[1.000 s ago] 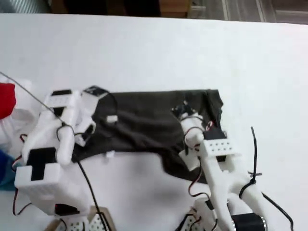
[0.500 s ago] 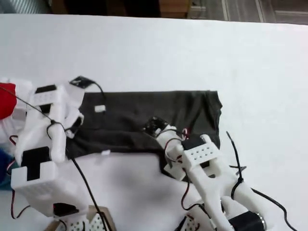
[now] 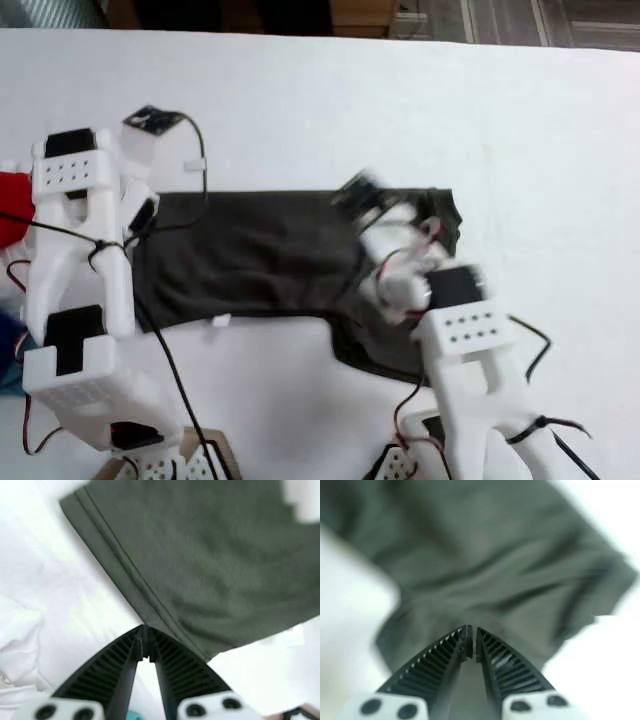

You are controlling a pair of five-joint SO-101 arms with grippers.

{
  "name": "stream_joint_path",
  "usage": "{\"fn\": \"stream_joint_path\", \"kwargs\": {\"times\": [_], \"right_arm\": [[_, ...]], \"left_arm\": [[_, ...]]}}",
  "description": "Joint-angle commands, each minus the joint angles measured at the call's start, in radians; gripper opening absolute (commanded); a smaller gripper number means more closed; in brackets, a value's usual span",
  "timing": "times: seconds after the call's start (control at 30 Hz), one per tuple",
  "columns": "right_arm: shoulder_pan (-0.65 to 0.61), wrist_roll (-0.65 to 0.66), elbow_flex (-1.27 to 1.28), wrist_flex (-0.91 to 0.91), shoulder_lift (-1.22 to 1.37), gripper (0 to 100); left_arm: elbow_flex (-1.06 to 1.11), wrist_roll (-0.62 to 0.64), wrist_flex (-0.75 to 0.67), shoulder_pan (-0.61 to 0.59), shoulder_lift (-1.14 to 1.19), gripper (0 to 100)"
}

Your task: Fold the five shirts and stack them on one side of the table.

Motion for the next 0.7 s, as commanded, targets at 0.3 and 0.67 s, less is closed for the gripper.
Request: {"fn": "stream_joint_path", "kwargs": {"times": [0.3, 0.67], "right_arm": [[0.243, -0.207, -0.471, -0.203, 0.714, 2.0], [0.323, -0.21, -1.194, 0.128, 1.403, 2.0]], "left_arm": [[-0.55, 0.19, 0.028, 0.063, 0.565, 2], [-1.156, 0.187, 0.255, 0.006, 0.977, 2]]}}
